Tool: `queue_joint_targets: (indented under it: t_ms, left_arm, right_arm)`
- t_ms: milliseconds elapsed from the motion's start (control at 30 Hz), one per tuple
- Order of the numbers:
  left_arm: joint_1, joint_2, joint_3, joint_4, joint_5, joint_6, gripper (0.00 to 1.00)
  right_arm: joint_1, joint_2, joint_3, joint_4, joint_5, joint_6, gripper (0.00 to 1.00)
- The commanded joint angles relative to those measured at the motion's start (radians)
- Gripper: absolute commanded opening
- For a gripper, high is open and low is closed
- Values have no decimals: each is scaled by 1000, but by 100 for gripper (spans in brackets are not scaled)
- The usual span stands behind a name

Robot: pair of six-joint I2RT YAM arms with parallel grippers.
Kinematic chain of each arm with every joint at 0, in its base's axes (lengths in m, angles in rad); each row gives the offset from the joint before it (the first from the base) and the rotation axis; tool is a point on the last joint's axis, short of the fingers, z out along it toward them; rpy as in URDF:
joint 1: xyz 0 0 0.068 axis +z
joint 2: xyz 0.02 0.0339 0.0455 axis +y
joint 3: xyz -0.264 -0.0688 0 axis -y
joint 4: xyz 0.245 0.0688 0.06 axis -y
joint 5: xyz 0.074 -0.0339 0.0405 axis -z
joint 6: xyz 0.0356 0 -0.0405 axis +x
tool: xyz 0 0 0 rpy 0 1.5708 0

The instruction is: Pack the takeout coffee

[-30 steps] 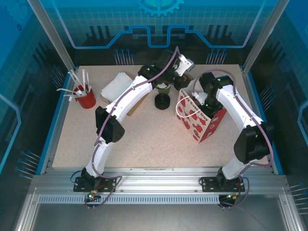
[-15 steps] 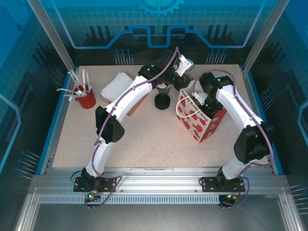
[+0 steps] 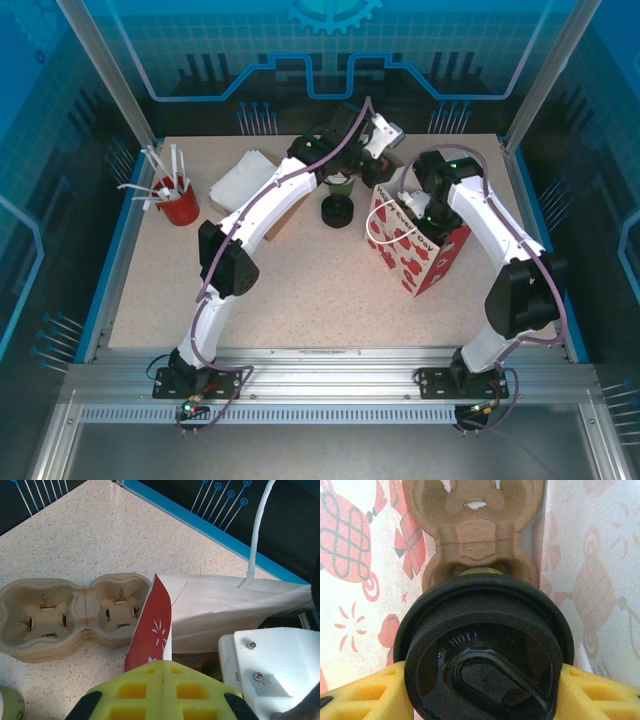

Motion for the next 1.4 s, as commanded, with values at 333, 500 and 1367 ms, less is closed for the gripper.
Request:
queue_joint_targets:
  t_ms: [333,500,1367]
  left_arm:
    - [4,-10,-23,-26,21,28,0]
    - [4,-11,-24,-27,21,29,0]
    - [5,-14,-30,-30,21,35,0]
  right_arm:
    - [-24,34,1,6,22,8,32]
    - [-24,42,1,12,20,9,32]
    - [-32,65,-40,55,15,8,31]
